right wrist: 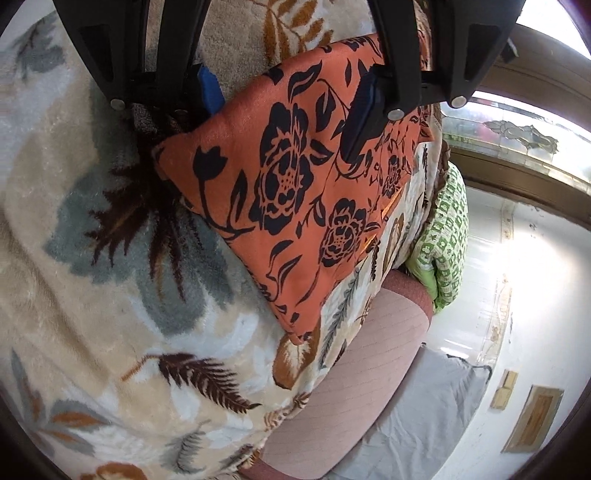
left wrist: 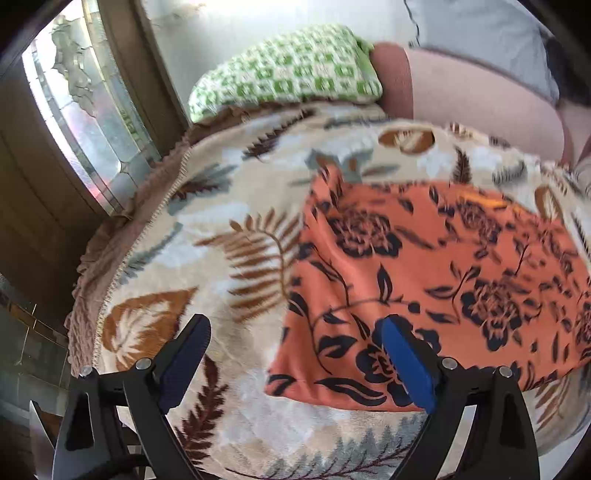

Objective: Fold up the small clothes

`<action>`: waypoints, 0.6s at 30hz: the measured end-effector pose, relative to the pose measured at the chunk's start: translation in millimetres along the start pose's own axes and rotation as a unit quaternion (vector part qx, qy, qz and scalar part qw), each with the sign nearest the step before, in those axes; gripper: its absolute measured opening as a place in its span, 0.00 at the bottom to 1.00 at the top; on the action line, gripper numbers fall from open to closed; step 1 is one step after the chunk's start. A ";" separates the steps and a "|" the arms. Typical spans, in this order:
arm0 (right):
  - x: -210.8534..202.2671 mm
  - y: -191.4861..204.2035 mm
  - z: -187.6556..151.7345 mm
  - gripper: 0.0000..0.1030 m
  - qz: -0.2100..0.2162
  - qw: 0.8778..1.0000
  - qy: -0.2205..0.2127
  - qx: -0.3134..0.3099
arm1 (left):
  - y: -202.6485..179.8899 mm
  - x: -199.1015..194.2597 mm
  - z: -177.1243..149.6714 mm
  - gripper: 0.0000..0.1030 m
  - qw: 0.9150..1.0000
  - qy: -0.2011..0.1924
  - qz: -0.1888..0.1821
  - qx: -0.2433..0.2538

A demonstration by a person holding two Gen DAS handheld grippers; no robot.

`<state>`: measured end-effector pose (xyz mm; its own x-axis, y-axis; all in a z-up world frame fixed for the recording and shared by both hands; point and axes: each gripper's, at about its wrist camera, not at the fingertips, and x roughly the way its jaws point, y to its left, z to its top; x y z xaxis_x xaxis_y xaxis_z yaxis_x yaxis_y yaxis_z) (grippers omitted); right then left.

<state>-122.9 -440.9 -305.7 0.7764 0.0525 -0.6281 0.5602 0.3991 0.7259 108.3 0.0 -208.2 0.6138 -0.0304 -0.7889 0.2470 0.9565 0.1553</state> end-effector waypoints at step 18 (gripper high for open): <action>27.6 1.2 8.2 0.27 -0.053 0.999 0.008 0.005 | 32.4 -35.9 6.9 0.91 0.998 -0.055 -0.008 -0.033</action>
<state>-98.5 -446.5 -319.8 0.7083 0.0249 -0.7055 0.6416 0.3940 0.6581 99.5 30.1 -170.7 0.6901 -0.0748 -0.7198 0.2103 0.9725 0.1005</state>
